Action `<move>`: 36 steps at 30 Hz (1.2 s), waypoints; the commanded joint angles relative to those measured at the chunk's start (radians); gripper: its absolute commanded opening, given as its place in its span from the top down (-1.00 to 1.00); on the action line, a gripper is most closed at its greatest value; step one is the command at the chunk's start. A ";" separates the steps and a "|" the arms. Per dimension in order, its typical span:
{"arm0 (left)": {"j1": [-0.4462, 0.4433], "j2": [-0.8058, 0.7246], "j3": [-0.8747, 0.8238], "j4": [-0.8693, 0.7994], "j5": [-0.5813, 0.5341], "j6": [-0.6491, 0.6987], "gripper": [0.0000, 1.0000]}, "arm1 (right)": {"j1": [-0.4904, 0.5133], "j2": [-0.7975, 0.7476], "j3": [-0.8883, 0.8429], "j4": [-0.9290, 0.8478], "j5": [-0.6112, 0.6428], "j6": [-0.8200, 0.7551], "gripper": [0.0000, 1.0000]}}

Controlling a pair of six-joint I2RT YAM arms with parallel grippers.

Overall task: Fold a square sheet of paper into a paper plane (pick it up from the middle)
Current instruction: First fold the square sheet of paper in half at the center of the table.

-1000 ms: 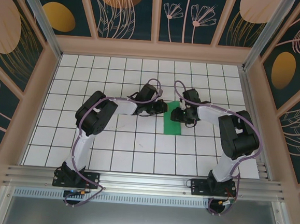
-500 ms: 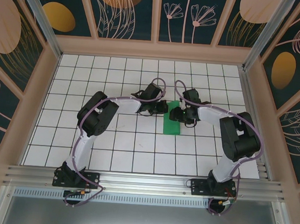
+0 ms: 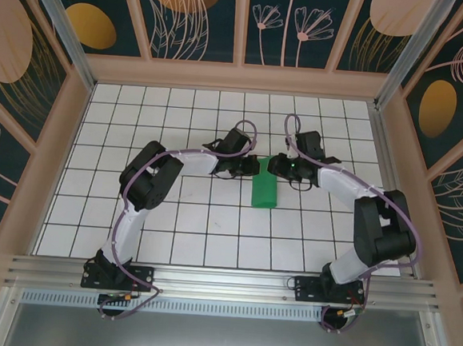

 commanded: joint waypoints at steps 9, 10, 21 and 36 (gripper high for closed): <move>0.016 0.105 -0.033 -0.142 -0.131 0.046 0.80 | -0.007 0.189 0.118 -0.031 -0.015 -0.007 0.62; 0.015 0.107 -0.033 -0.145 -0.133 0.046 0.80 | -0.011 0.196 0.116 -0.033 -0.009 -0.007 0.62; 0.016 0.123 -0.041 -0.152 -0.157 0.050 0.81 | -0.041 0.219 0.037 -0.041 0.069 -0.012 0.62; 0.015 0.119 -0.049 -0.147 -0.161 0.039 0.81 | -0.029 0.073 0.019 -0.082 -0.050 -0.040 0.61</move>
